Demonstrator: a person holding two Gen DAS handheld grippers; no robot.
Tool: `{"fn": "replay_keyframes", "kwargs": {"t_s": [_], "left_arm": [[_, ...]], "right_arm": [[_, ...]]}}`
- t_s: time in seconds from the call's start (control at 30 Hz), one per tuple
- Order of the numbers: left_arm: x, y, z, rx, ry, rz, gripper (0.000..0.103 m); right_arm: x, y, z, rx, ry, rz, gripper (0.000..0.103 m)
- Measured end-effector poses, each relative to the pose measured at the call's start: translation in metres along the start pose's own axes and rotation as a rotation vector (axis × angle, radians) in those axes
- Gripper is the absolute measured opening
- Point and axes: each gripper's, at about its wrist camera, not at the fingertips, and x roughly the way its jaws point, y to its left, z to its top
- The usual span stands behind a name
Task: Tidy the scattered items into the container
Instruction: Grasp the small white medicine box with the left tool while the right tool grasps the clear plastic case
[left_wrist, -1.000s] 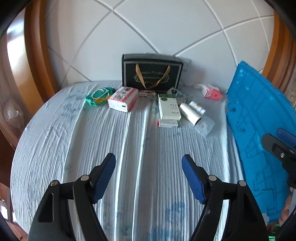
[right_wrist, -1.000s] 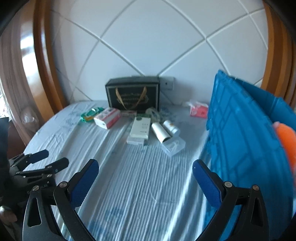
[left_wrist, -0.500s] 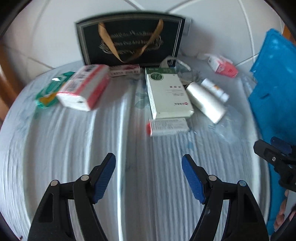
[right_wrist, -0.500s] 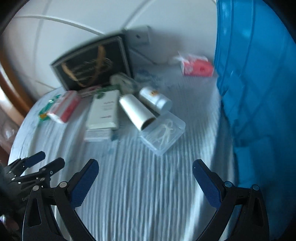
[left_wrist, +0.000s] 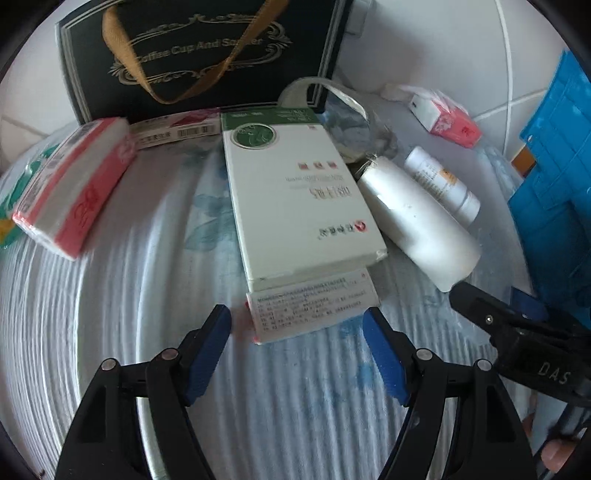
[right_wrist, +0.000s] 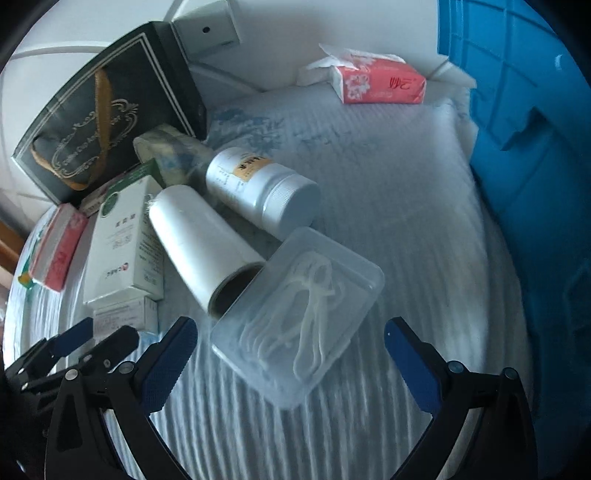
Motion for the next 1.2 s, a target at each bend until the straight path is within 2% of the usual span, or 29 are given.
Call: {"fn": "replay_keyframes", "kwargs": {"t_s": [0.1,0.23,0.3,0.33,0.37,0.4,0.5,0.6,0.87,1.2], "left_arm": [[0.007,-0.013,0.003,0.042,-0.019,0.053,0.074],[0.011,-0.024,0.003,0.100,-0.064,0.071,0.072],[0.008,-0.021,0.001,0.090,-0.093,0.071,0.051],[0.006,-0.019,0.000,0.084,-0.096,0.068,0.046],[0.005,-0.016,0.000,0.077,-0.093,0.065,0.040],[0.004,-0.015,-0.001,0.075,-0.090,0.062,0.038],[-0.002,-0.010,-0.007,0.070,-0.078,0.050,0.033],[-0.010,-0.010,-0.013,0.078,-0.087,0.045,0.030],[-0.048,-0.012,-0.030,0.075,-0.124,0.044,0.030],[-0.102,-0.014,-0.043,0.058,-0.180,0.059,0.030]], "right_arm": [[0.006,-0.006,0.002,0.021,0.000,0.007,0.103],[0.009,-0.007,0.003,0.004,-0.015,-0.008,0.102],[0.008,-0.005,0.002,-0.015,-0.022,-0.029,0.094],[0.006,-0.004,0.002,-0.015,-0.032,-0.036,0.084],[0.004,-0.005,0.001,-0.018,-0.039,-0.051,0.080],[0.003,-0.006,0.001,-0.013,-0.043,-0.047,0.076],[0.000,-0.008,-0.002,-0.007,-0.042,-0.035,0.074],[-0.005,-0.006,-0.007,-0.012,-0.040,-0.027,0.074],[-0.034,0.009,-0.032,-0.040,-0.045,0.011,0.073],[-0.080,0.032,-0.043,-0.100,-0.082,0.051,0.071]]}}
